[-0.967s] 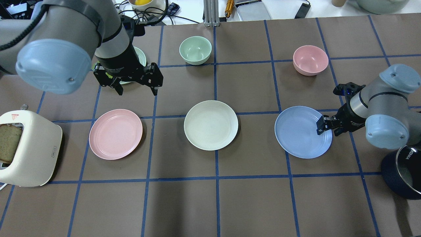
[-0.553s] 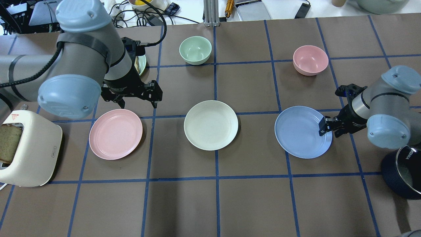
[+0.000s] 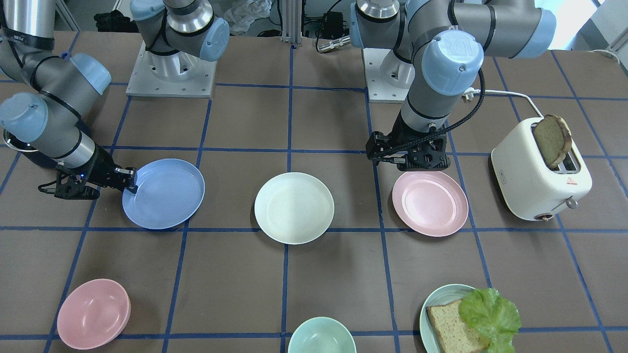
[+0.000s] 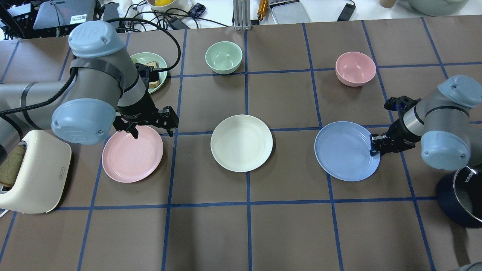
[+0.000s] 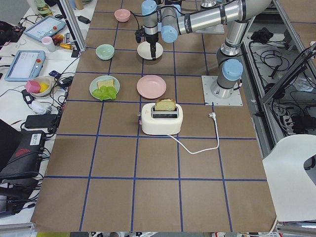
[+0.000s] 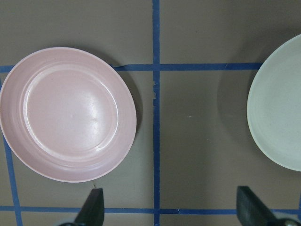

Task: Stack three plates with pink and blue
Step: 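Lower the left gripper and grasp the pink plate rim, then lift the pink plate with the left gripper toward the cream plate, then lower the pink plate onto the cream plate with the left gripper, then open the left gripper and raise it off the pink plate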

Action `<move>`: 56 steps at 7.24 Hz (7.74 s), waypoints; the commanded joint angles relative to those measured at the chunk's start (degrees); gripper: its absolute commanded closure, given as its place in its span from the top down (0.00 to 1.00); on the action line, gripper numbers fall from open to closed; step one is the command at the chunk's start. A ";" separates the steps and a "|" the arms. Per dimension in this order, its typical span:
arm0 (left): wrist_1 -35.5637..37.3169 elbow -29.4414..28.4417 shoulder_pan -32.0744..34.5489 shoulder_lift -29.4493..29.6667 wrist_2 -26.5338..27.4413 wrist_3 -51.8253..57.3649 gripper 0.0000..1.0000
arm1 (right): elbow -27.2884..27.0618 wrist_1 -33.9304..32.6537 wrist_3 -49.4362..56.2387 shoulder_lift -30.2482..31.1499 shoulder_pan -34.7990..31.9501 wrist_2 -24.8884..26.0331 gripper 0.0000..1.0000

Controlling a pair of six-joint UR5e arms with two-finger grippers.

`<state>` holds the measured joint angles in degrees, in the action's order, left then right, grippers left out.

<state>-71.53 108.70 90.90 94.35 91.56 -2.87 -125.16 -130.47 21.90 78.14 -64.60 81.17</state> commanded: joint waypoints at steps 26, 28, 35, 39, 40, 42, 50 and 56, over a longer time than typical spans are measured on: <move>1.67 -10.86 12.70 16.30 13.74 -1.51 0.00 | 9.41 10.06 -0.36 2.20 -0.35 -0.92 0.00; 1.13 -14.29 18.23 18.58 13.30 -6.78 0.00 | 9.41 10.06 -0.36 2.11 -0.35 -0.92 0.00; -3.70 -28.18 32.31 29.64 11.89 -21.37 0.00 | 9.41 9.97 -0.54 2.11 -0.26 -0.83 0.00; -13.01 -35.58 35.49 33.88 12.07 -29.99 0.00 | 9.41 10.15 -0.54 2.20 -0.26 -0.83 0.00; -13.11 -35.32 35.66 34.32 12.07 -31.40 0.00 | 9.41 10.06 -0.54 2.11 -0.26 -0.83 0.00; -12.32 -35.75 35.67 35.98 11.54 -31.85 0.00 | 9.41 10.15 -0.54 2.20 -0.26 -0.83 0.00; -11.35 -37.60 35.05 37.31 9.96 -31.33 0.00 | 9.41 10.15 -0.63 2.20 -0.35 -0.83 0.00; -11.53 -37.07 34.35 37.48 10.05 -30.97 0.00 | 9.32 10.23 -0.63 2.20 -0.35 -0.83 0.00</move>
<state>-83.08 71.61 125.36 131.66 101.79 -33.73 -115.84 -120.30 21.30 80.33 -64.95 80.33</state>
